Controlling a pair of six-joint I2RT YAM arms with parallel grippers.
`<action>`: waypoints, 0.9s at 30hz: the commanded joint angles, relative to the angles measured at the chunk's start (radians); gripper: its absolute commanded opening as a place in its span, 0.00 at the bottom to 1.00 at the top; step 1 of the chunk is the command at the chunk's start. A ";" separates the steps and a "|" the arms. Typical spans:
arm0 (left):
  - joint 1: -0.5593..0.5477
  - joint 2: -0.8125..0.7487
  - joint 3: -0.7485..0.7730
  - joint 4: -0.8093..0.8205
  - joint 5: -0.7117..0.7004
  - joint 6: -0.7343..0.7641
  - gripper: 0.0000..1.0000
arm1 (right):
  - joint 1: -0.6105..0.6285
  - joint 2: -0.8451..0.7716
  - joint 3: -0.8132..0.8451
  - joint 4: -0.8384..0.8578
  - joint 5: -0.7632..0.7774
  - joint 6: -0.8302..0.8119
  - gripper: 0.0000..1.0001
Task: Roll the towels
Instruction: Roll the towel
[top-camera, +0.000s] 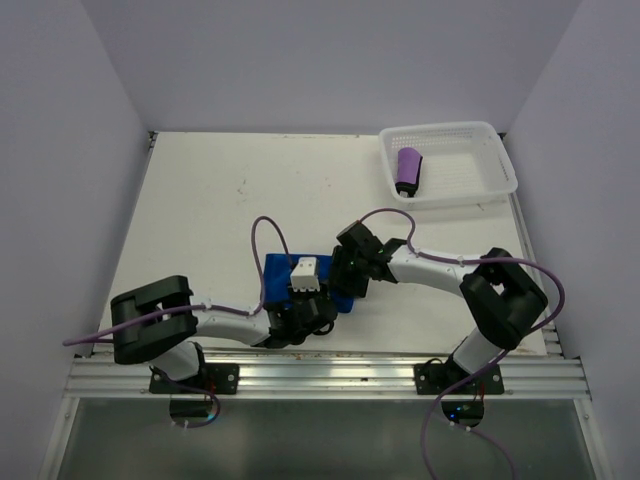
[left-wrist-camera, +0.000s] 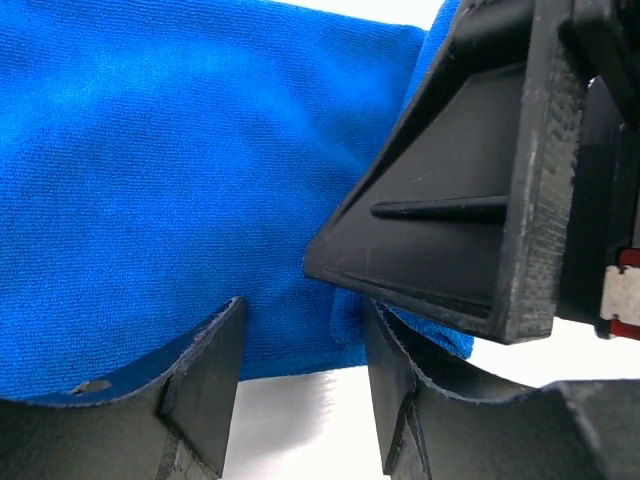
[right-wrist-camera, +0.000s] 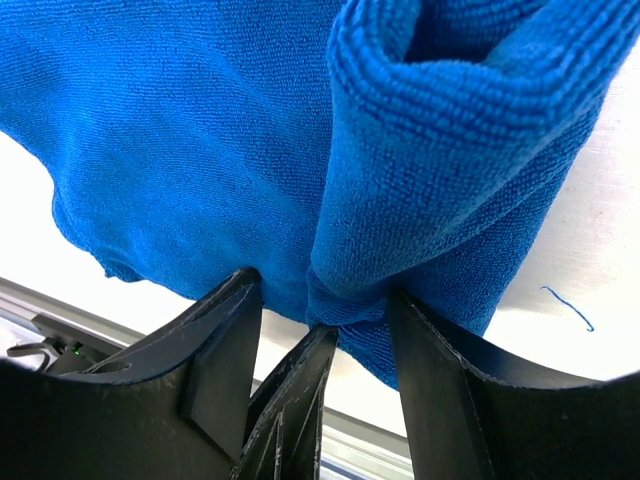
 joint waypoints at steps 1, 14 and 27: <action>-0.006 0.028 0.026 -0.019 -0.079 -0.035 0.54 | -0.006 0.022 -0.026 0.021 -0.019 0.013 0.57; -0.007 0.067 0.003 -0.094 -0.021 -0.159 0.30 | -0.077 -0.025 0.072 -0.082 -0.010 -0.082 0.59; -0.006 0.128 0.043 -0.174 -0.007 -0.181 0.14 | -0.143 0.019 0.253 -0.205 0.044 -0.209 0.59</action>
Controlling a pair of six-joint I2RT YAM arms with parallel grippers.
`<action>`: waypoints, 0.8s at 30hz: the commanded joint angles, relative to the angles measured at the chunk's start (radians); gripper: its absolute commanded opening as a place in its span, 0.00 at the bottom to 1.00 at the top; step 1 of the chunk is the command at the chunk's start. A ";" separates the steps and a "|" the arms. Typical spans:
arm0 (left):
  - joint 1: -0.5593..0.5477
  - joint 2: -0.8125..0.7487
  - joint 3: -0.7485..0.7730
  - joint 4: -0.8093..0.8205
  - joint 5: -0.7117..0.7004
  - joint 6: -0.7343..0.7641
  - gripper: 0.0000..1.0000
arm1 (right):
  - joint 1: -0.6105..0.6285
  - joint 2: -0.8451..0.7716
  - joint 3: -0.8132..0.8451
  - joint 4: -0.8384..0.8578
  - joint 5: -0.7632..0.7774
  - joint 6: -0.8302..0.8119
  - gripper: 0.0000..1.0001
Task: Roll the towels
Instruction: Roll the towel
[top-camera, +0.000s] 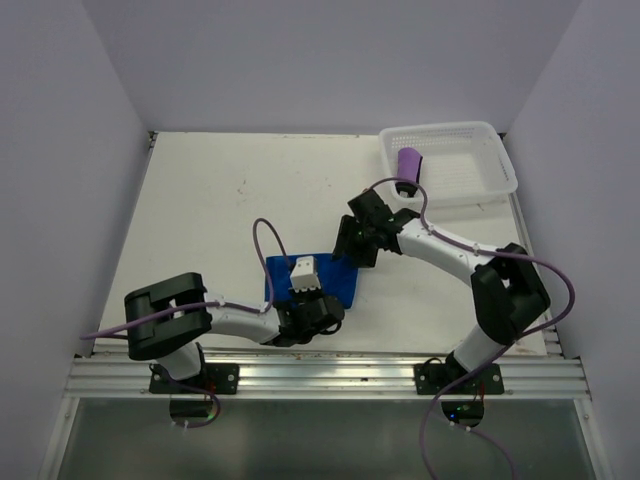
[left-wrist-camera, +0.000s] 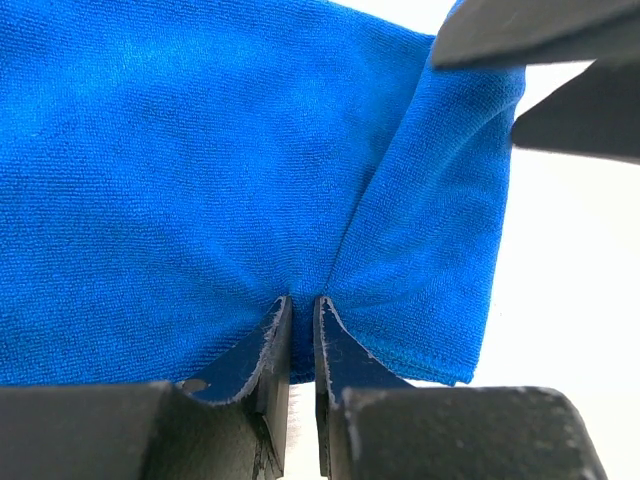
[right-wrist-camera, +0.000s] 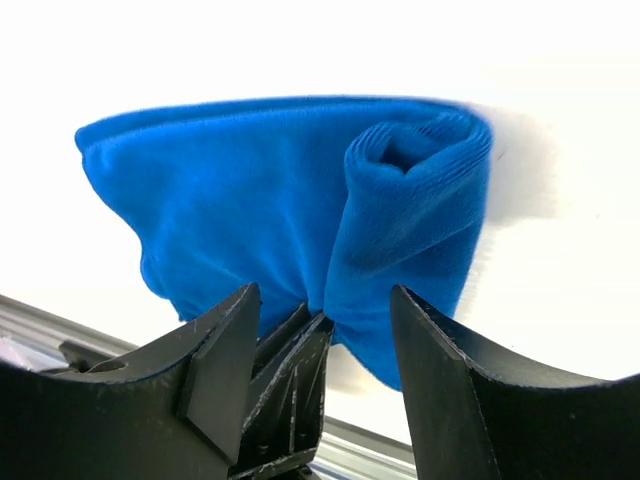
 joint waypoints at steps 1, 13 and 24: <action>-0.003 0.048 -0.011 -0.127 0.033 -0.019 0.14 | -0.016 0.048 0.069 -0.053 0.035 -0.064 0.58; -0.003 0.033 -0.020 -0.140 0.041 -0.017 0.13 | -0.036 0.170 0.049 0.048 0.055 -0.159 0.58; -0.003 0.034 -0.014 -0.134 0.058 -0.010 0.14 | -0.044 0.006 0.287 -0.125 0.088 -0.280 0.64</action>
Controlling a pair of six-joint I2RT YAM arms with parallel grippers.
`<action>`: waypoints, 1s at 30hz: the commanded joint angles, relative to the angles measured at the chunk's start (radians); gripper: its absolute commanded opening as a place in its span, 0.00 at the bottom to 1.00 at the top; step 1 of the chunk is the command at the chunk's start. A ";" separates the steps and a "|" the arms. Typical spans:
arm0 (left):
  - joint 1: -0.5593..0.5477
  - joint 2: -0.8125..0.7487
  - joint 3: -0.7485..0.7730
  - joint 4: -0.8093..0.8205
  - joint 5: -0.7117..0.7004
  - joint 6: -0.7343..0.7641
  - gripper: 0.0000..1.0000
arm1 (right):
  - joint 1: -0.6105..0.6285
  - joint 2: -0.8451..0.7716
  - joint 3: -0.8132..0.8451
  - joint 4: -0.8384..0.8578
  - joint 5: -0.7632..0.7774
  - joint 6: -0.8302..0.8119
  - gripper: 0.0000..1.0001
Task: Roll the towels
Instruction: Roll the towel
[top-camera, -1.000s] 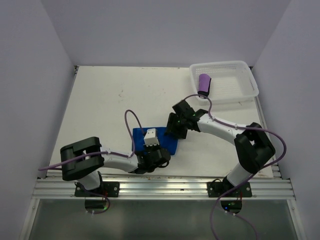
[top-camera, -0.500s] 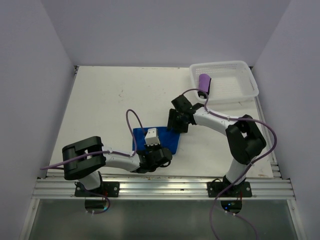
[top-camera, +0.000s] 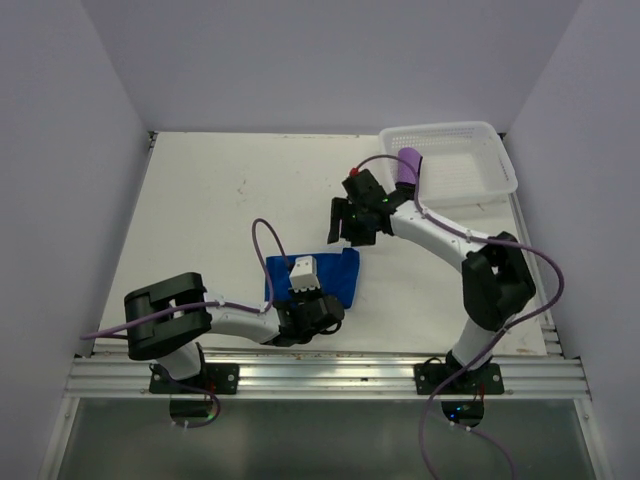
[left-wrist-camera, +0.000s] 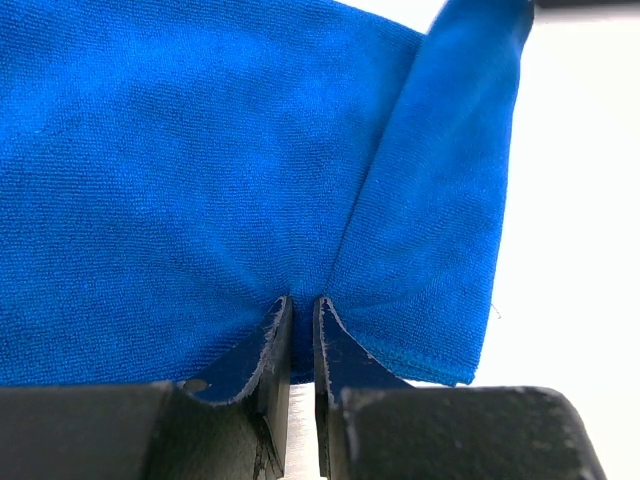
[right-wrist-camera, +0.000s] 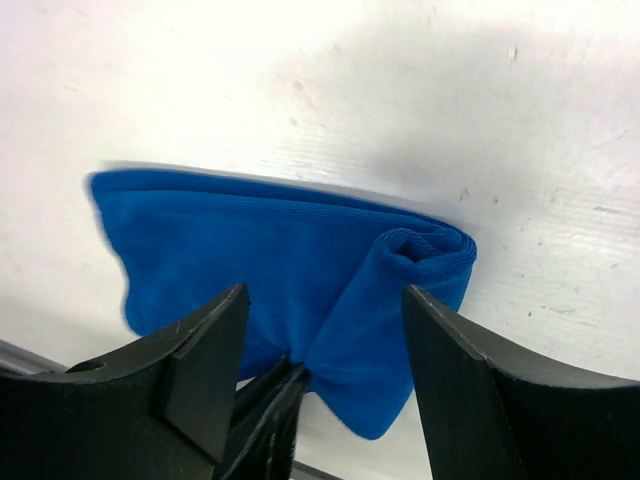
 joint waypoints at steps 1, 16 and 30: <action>-0.003 0.034 -0.016 -0.122 0.059 0.009 0.14 | -0.016 -0.162 0.106 -0.075 0.060 -0.067 0.67; -0.003 0.034 -0.011 -0.131 0.056 0.009 0.16 | -0.069 -0.729 -0.708 0.416 -0.131 0.287 0.65; -0.003 0.034 -0.011 -0.140 0.059 -0.001 0.16 | -0.066 -0.561 -0.887 0.778 -0.263 0.447 0.66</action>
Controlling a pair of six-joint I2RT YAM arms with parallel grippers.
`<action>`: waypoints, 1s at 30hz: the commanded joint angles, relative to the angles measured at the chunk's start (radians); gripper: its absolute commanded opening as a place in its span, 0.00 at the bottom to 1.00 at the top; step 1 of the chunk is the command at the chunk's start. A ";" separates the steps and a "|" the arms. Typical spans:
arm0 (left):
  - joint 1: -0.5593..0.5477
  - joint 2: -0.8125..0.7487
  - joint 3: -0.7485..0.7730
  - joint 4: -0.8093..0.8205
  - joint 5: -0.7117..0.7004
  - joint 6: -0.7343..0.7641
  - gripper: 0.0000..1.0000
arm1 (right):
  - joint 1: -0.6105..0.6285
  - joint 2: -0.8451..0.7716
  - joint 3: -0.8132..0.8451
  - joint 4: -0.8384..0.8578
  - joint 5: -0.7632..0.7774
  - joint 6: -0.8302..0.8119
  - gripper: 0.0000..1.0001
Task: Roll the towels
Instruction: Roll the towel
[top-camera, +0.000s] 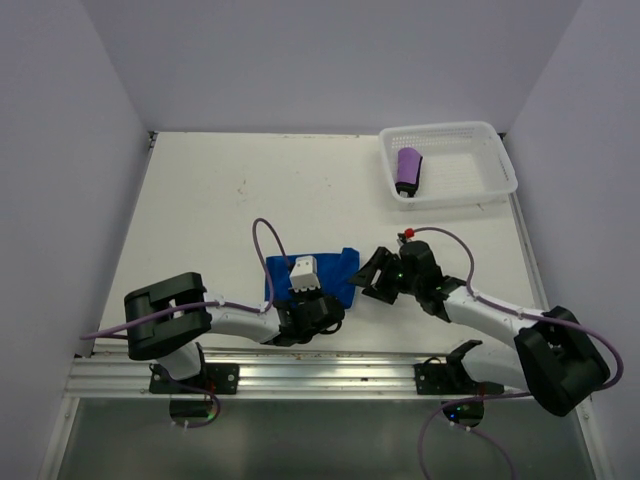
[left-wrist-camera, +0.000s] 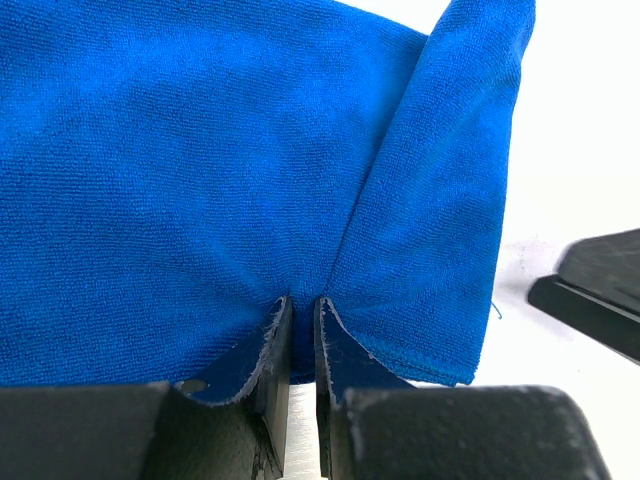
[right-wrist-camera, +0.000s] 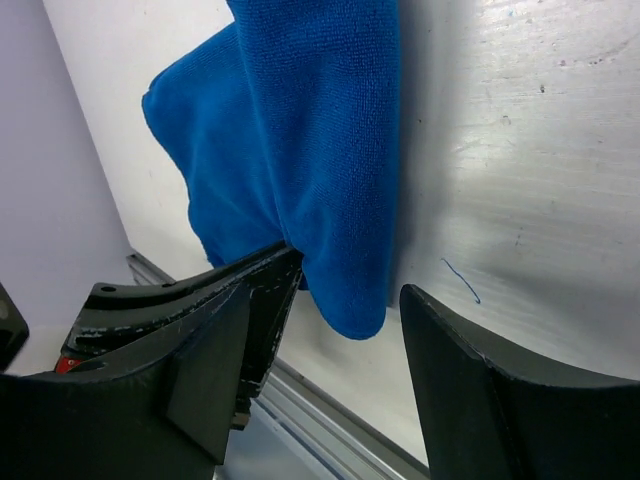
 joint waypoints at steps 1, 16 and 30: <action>-0.003 0.033 -0.014 -0.129 0.055 0.000 0.16 | 0.005 0.051 -0.004 0.112 -0.041 0.045 0.66; -0.001 0.020 -0.025 -0.129 0.049 -0.006 0.17 | 0.121 0.261 0.022 0.172 0.040 0.055 0.60; -0.001 -0.192 -0.042 -0.267 0.085 -0.009 0.40 | 0.147 0.203 0.174 -0.190 0.174 -0.150 0.09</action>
